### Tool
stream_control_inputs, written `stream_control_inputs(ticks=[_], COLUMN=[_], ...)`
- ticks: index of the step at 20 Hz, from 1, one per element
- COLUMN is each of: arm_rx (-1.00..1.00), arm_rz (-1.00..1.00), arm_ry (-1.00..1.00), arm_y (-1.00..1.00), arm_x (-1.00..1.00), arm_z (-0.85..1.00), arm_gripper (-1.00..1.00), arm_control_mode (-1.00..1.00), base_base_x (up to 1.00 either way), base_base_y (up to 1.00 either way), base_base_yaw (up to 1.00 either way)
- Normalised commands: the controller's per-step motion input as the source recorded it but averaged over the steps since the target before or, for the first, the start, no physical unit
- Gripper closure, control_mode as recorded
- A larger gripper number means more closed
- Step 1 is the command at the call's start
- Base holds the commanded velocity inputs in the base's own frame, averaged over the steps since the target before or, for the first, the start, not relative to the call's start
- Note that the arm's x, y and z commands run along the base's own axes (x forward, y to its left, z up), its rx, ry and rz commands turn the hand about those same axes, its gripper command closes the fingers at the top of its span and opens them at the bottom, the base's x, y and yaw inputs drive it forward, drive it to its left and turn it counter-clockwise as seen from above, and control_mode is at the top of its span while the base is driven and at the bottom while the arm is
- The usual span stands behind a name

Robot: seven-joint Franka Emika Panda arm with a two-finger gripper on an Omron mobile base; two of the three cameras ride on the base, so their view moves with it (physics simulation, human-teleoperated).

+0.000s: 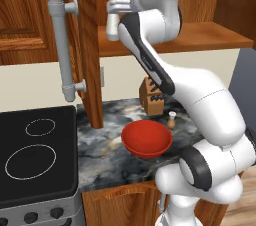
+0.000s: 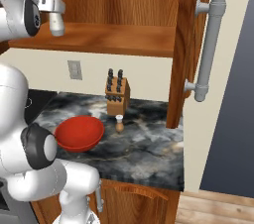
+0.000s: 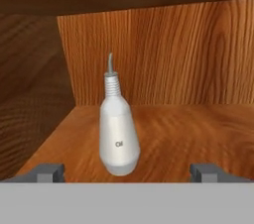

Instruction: Retrieve the bottle and the shaker from the cabinet and place them next to the mixing bowl on the counter. Then add garlic from the fridge to the mixing bowl.

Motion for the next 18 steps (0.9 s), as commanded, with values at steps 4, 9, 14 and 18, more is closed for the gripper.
stream_control_inputs(ticks=[4,9,14,18], arm_rx=[-0.05,-0.04,-0.01,0.0], arm_rz=[0.0,0.0,0.0,0.0], arm_ry=[-0.06,-0.04,-0.04,0.0], arm_y=[0.22,0.16,0.03,0.0], arm_x=[0.2,0.21,0.24,0.25], arm_z=[-0.04,-0.01,0.0,-0.04], arm_gripper=[-1.0,-1.0,-1.0,-1.0], arm_control_mode=[-1.0,-1.0,-1.0,-1.0], base_base_x=[0.0,0.0,0.0,0.0], base_base_y=[0.0,0.0,0.0,0.0], base_base_yaw=[0.0,0.0,0.0,0.0])
